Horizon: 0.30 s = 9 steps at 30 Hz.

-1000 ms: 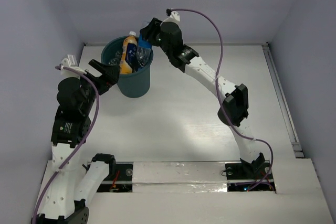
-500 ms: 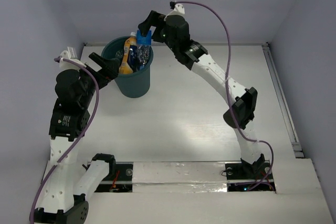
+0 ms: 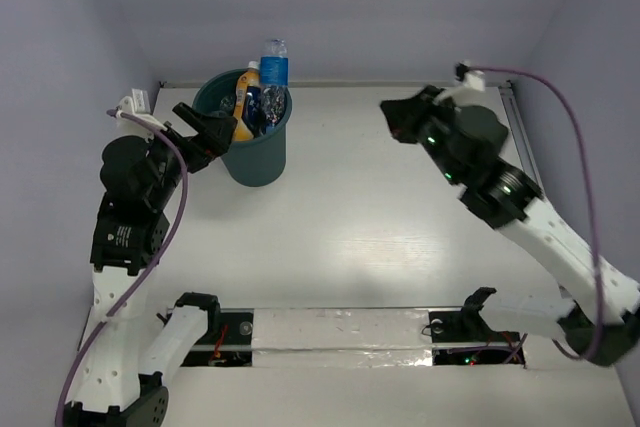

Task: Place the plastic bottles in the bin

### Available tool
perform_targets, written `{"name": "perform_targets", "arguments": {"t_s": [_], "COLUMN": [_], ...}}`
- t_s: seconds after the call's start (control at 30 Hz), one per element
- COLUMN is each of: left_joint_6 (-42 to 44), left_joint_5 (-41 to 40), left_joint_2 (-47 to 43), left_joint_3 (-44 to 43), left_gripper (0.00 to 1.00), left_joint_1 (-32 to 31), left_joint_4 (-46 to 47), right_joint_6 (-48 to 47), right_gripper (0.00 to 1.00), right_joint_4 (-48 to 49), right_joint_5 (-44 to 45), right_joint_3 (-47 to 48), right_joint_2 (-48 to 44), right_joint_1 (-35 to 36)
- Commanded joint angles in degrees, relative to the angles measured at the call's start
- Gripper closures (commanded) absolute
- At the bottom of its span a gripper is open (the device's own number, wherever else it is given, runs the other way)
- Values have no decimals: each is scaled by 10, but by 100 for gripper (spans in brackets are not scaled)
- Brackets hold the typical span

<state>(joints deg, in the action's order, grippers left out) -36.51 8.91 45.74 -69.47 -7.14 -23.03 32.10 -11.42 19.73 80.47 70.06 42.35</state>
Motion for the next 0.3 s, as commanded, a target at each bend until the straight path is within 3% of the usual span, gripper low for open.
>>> {"name": "perform_targets", "arguments": {"t_s": [0.0, 0.03, 0.07, 0.13, 0.17, 0.27], "left_joint_6": [-15, -19, -26, -33, -40, -48], "left_joint_5": [28, 32, 41, 47, 55, 52], "left_joint_2": [-33, -39, -43, -56, -58, -56], "left_joint_3": [-15, -8, 6, 25, 42, 50], "left_gripper": [1, 1, 1, 1, 1, 1], "left_joint_1": [-2, -2, -2, -2, -2, -2], "left_joint_4": [16, 18, 24, 32, 43, 51], "right_joint_6": [-27, -28, -22, 1, 28, 44], "right_gripper": [84, 73, 40, 8, 0, 0], "right_joint_4": [-24, -41, -79, -119, -153, -182], "right_joint_5": [61, 69, 83, 113, 143, 167], "right_joint_3": [-91, -108, -124, -163, -174, -195], "right_joint_2": [-155, -182, -204, -256, -269, -298], "right_joint_1": [3, 3, 3, 3, 3, 3]}}
